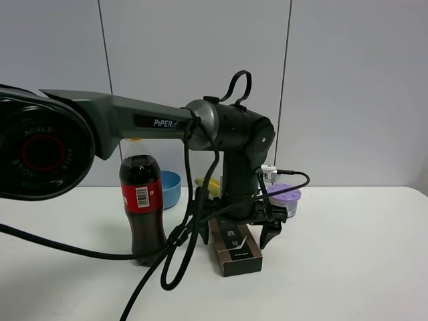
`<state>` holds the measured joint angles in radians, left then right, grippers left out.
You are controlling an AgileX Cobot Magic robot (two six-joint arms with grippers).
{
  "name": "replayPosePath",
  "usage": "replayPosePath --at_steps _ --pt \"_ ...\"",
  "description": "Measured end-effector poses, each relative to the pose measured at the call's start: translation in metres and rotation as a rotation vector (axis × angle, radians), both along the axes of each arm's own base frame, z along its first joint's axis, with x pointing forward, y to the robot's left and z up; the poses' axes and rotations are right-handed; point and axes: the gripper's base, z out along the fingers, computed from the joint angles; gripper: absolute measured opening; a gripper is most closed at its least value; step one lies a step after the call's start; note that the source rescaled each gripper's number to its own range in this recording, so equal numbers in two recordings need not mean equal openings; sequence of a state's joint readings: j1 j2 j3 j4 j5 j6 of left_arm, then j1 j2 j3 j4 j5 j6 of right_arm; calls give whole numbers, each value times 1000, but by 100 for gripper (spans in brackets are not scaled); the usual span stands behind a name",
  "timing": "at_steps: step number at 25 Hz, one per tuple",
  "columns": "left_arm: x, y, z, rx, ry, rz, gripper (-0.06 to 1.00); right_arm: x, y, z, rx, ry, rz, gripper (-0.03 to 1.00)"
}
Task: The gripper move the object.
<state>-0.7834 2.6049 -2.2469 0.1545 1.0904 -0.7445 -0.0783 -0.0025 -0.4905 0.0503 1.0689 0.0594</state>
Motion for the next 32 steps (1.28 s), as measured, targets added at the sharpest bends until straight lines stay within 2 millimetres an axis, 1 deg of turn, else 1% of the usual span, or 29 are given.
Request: replayPosePath --at_steps 2,4,8,9,10,16,19,22,24,26,28,30,32 --pt "0 0 0 0 -2 -7 89 0 0 0 0 0 0 100" --pt "0 -1 0 -1 -6 -18 73 0 0 0 0 0 0 100" --pt "1 -1 0 0 -11 -38 18 0 0 0 0 0 0 100" --pt "1 -1 0 -2 -14 -42 10 0 0 0 0 0 0 100" --pt "1 -1 0 -2 -14 -43 9 0 0 0 0 0 0 100" --pt "0 -2 0 -7 -5 -66 9 0 0 0 0 0 0 100" --pt "-2 -3 1 -8 14 -118 9 0 0 0 0 0 0 100" --pt "-4 -2 11 14 19 -201 9 0 0 0 0 0 0 100" --pt "-5 -1 26 19 8 -253 9 0 0 0 0 0 0 100" --pt "-6 0 49 6 -18 -278 9 0 0 0 0 0 0 100" --pt "-7 0 78 -19 -61 -292 9 0 0 0 0 0 0 100" --pt "-7 1 114 -61 -122 -307 9 0 0 0 0 0 0 100" --pt "-10 1 156 -119 -203 -316 9 0 0 0 0 0 0 100"
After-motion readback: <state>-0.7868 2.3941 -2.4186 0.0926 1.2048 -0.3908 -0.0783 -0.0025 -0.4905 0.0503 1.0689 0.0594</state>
